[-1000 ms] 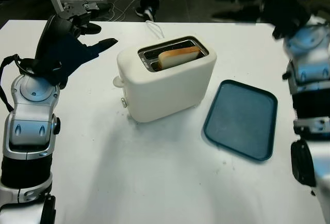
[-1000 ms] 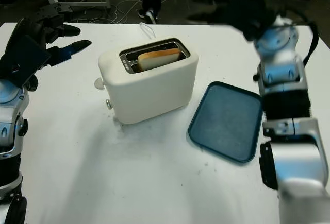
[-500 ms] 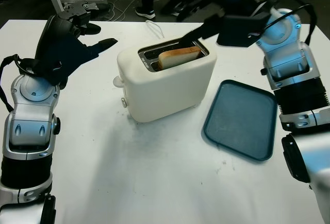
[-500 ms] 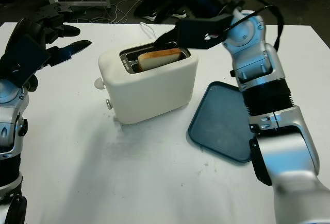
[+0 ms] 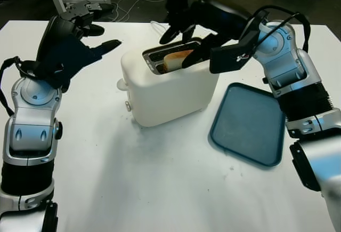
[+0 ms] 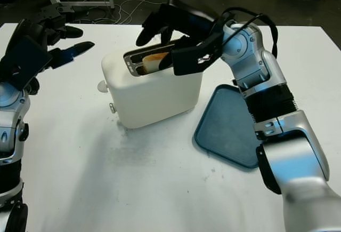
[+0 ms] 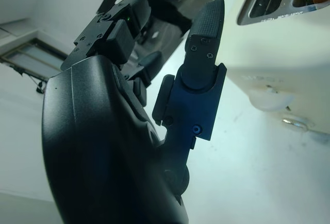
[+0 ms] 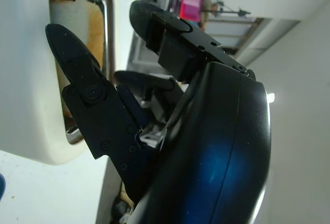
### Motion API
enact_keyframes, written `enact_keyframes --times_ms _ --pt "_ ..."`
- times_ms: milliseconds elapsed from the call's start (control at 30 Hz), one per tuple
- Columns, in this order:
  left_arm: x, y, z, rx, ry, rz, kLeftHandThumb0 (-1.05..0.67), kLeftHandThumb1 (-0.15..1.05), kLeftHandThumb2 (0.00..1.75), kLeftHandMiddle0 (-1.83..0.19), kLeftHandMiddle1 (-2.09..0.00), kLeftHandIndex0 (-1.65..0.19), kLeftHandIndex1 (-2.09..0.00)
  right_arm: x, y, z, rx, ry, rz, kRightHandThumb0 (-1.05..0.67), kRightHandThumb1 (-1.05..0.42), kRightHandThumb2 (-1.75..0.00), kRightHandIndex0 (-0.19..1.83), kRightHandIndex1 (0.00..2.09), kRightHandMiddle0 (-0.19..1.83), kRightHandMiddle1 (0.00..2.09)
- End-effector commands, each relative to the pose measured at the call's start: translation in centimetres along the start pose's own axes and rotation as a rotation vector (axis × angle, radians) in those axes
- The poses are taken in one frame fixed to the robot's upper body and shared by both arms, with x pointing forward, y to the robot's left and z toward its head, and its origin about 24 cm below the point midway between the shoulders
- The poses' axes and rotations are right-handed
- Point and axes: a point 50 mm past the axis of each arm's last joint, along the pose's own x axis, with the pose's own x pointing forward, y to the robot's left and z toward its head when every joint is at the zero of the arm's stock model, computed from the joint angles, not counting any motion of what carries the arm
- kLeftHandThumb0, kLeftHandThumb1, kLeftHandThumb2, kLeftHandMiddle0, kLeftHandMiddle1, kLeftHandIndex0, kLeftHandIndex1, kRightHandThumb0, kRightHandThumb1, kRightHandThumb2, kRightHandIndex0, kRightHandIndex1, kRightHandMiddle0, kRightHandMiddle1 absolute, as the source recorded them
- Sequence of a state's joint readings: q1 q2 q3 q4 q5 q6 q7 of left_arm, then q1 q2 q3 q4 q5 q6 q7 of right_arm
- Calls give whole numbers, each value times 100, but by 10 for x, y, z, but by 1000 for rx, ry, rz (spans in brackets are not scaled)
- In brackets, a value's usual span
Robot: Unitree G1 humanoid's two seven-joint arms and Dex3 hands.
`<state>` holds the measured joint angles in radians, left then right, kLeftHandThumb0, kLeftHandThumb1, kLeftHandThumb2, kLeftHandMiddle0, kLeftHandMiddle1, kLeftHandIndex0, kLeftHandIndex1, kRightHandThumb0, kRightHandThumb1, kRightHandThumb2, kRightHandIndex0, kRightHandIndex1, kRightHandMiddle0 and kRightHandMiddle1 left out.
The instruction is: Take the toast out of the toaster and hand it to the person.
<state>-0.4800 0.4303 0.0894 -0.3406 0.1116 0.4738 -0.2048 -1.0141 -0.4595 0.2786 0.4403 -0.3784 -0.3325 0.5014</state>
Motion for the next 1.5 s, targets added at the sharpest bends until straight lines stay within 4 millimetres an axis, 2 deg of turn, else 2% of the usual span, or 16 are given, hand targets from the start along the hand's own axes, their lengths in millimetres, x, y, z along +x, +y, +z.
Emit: enact_keyframes --times_ms 0,267,700,900,1233,1467 --pt "0 0 2 -5 -6 4 -51 92 10 -18 -93 -40 -38 -2 6 -4 -15 9 2 -49 -63 0 71 92 102 4" --pt "0 0 2 2 -5 2 -52 92 9 -18 -93 -40 -38 1 12 -10 -26 25 4 -39 -66 0 76 82 103 3" --pt "-1 0 2 -4 -5 4 -52 92 10 -17 -92 -39 -38 4 14 -13 -55 35 25 -33 -67 0 82 67 106 3" --pt "0 0 3 0 -9 2 -52 92 9 -18 -93 -40 -39 6 15 -12 -54 40 33 -32 -68 -1 86 64 108 4" --pt "-1 -1 2 3 -1 6 -53 92 10 -18 -93 -39 -40 13 30 -10 7 40 123 -31 -67 0 88 65 110 4" --pt "-2 0 1 -8 -2 7 -52 92 9 -18 -92 -39 -39 16 36 -8 20 83 235 -28 -69 -1 95 70 114 5"
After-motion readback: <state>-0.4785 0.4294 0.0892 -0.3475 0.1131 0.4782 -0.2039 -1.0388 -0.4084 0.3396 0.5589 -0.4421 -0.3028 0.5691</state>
